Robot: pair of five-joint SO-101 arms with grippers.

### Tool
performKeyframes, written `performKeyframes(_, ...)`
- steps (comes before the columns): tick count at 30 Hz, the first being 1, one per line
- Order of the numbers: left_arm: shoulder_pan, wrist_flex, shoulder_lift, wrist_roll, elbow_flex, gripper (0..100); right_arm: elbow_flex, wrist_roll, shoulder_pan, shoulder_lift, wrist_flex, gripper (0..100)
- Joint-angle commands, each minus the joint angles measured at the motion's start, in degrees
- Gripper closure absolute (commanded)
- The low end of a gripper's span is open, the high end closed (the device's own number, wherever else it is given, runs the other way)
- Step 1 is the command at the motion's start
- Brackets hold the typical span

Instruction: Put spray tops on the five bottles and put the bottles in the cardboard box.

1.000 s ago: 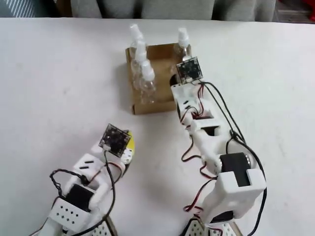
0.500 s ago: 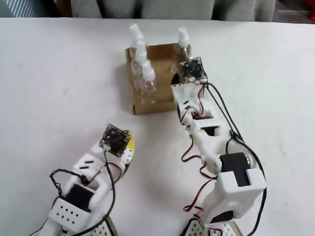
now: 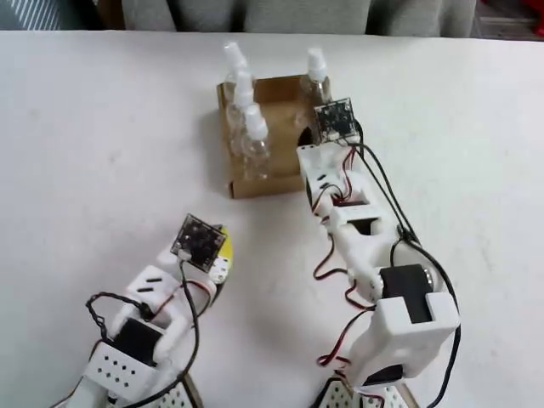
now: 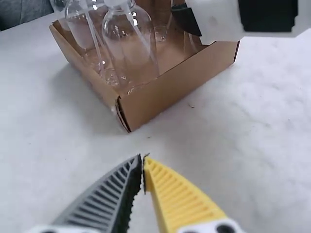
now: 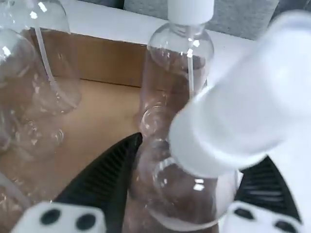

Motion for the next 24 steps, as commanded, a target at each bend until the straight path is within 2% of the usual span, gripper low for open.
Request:
performKeyframes(1,-0.75,0.0,-1.36,-0.62,-0.18,98,-1.14,-0.35,-0.48,-5.32,0.48,72.9)
performKeyframes(8,-0.75,0.0,-1.36,-0.62,-0.18,98,-1.49,-0.35,-0.57,-10.33,6.02,72.8)
performKeyframes(24,-0.75,-0.09,-1.36,-0.62,-0.18,98,-1.58,-0.35,-0.66,-11.21,6.11,72.8)
